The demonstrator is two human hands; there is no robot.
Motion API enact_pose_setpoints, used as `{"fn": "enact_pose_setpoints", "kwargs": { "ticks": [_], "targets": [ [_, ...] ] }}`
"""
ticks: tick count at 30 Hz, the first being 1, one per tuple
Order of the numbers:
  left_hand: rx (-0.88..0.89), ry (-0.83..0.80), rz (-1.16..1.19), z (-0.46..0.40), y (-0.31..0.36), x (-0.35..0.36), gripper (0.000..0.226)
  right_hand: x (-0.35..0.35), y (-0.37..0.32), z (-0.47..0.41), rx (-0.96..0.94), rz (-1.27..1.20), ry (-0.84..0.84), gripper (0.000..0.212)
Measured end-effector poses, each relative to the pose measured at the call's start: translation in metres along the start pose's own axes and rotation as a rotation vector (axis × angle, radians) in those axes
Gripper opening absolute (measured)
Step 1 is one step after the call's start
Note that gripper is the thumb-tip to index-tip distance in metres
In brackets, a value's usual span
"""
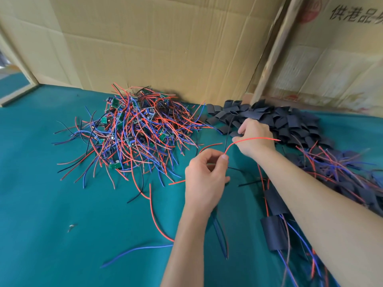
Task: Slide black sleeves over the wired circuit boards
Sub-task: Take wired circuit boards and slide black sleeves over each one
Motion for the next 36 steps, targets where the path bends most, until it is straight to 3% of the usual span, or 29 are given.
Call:
{"fn": "enact_pose_setpoints", "kwargs": {
  "ticks": [3,8,14,18,22,25,31,36],
  "targets": [
    [0.018,-0.005,0.039,0.001,0.004,0.000,0.014,-0.008,0.001,0.011,0.001,-0.062,-0.010,0.014],
    [0.087,-0.020,-0.021,0.002,0.014,0.000,0.013,-0.031,0.015,0.067,-0.069,-0.503,0.093,0.024],
    [0.100,-0.017,-0.116,0.000,0.015,0.002,0.030,-0.026,0.016,0.116,-0.193,-1.255,-0.142,0.028],
    [0.128,-0.019,-0.206,0.003,0.015,0.006,0.015,-0.020,0.016,0.122,-0.186,-1.562,-0.219,0.031],
    [0.168,-0.072,-0.389,0.005,0.017,0.015,0.024,-0.015,0.019,0.120,-0.179,-1.654,-0.194,0.024],
    [0.191,-0.105,-0.467,0.004,0.019,0.018,0.018,-0.012,0.021,0.118,-0.185,-1.702,-0.172,0.020],
    [0.182,-0.052,-0.452,0.004,0.016,0.014,0.013,-0.005,0.023,0.120,-0.182,-1.702,-0.193,0.020],
    [0.132,0.023,-0.319,0.003,0.011,0.005,0.016,-0.006,0.035,0.117,-0.136,-1.606,-0.083,0.023]
  ]
}}
Point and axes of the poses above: each hand's wrist, its own z-axis away from the middle knuckle, its own x-axis out of the palm, y = z × x, the point moved 6 cm from there along -z, towards the middle knuckle, and after that the axes turned 14 degrees about -y, right-handed, at the moved point
